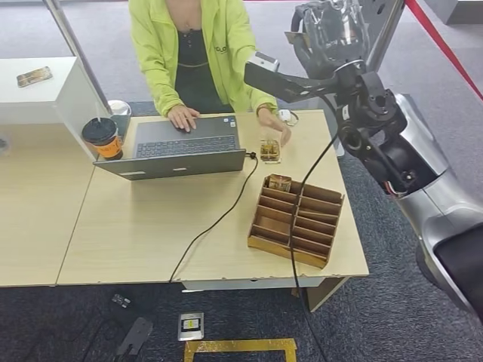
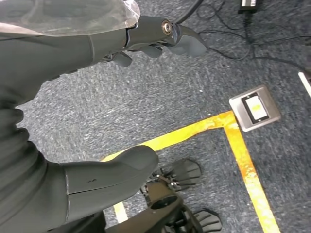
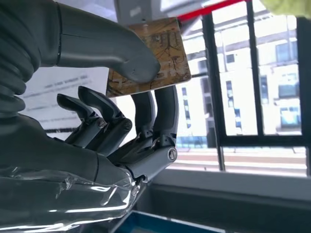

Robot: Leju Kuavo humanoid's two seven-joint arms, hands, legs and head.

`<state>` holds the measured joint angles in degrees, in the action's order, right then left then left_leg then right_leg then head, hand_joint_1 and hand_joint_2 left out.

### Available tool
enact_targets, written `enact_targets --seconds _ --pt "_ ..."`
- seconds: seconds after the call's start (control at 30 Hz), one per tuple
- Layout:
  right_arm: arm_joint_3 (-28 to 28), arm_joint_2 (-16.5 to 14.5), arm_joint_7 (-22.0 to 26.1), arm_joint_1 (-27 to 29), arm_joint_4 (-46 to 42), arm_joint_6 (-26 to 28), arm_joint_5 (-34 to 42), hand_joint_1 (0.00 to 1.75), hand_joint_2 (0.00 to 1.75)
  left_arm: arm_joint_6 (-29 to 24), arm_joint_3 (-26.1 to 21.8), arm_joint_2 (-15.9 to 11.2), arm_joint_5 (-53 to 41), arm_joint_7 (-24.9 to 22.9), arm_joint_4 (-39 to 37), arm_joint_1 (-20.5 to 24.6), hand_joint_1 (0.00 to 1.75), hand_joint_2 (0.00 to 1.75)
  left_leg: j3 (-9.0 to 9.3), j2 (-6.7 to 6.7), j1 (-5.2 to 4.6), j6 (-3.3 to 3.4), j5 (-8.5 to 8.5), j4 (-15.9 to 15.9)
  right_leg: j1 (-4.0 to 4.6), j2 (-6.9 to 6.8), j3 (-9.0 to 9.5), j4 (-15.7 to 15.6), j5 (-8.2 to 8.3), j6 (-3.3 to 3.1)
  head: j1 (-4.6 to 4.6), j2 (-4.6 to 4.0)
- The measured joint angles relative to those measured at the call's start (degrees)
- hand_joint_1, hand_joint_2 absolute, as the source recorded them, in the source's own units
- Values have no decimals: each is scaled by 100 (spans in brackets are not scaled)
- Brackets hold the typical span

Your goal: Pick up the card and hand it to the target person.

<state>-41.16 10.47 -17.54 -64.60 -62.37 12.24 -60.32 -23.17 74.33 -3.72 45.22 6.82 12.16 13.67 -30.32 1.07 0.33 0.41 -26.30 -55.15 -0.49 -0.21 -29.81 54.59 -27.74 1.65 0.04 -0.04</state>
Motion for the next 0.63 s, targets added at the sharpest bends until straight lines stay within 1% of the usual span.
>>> enact_targets --seconds 0.17,0.33,0.5,0.63 --pt "-320 -564 -167 -86 1231 5 -302 175 175 -25 31 29 38 0 1 9 0 175 -1 3 1 -1 0 1 4 -2 -3 2 -2 0 -3 0" --pt "-591 -1007 -348 -175 2075 -115 -608 175 175 -48 96 31 85 0 -1 -28 0 175 -1 0 2 -2 -1 2 3 1 -7 2 -3 -1 -4 0" --pt "-804 -1292 -434 -262 2651 -174 -735 175 175 -72 118 31 96 3 -1 -83 0 175 0 0 2 -1 -1 1 2 1 -7 1 -3 -1 -4 0" --pt "-918 -1404 -504 -288 2937 -215 -793 175 175 -78 143 31 91 7 -1 -102 0 175 0 0 1 -1 -1 1 1 1 -7 1 -3 -1 -3 0"
